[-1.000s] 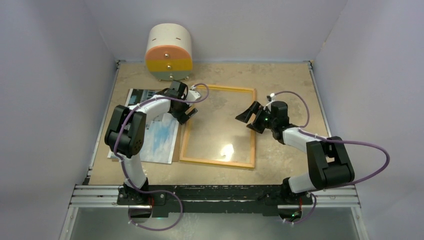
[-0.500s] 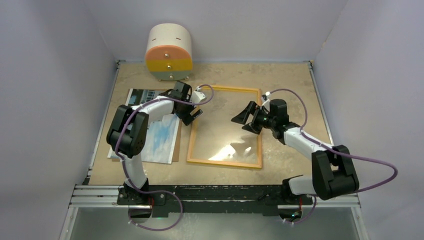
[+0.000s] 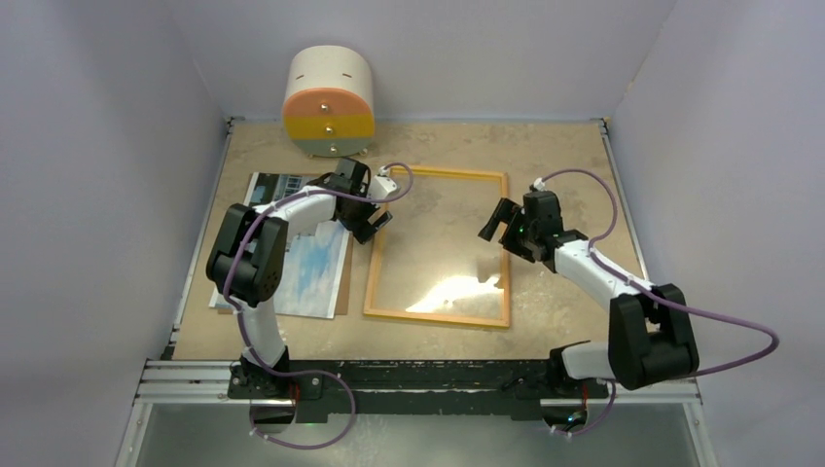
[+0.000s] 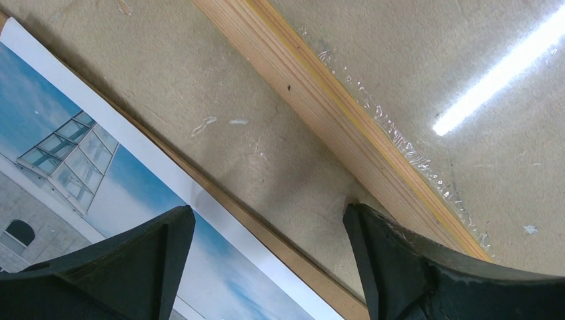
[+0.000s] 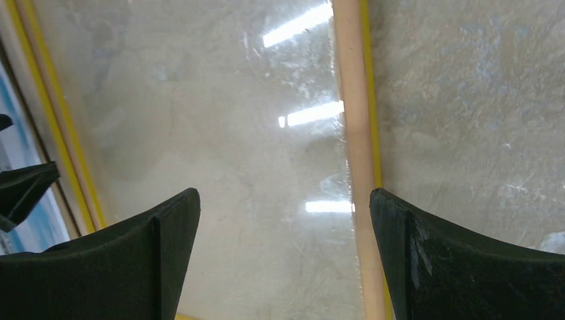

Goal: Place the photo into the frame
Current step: Pick up the photo frame from the center of the board.

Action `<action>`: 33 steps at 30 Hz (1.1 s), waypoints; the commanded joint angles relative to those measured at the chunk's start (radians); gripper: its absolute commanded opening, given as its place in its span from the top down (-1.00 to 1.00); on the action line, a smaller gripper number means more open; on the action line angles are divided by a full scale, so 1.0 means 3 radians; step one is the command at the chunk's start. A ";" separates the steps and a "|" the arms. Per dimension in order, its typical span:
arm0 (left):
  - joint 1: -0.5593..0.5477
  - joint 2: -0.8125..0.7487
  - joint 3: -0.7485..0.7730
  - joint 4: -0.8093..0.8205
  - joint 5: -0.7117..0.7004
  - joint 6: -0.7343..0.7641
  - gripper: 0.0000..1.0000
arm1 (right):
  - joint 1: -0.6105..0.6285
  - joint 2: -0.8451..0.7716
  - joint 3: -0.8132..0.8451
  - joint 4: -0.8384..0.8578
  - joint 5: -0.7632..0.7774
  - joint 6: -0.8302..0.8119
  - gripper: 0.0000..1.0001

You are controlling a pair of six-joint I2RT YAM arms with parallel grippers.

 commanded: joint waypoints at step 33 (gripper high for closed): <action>-0.0157 0.0346 0.0007 -0.0012 0.0458 -0.0163 -0.79 | -0.0007 -0.0761 -0.1226 0.4035 -0.2242 0.2564 -0.89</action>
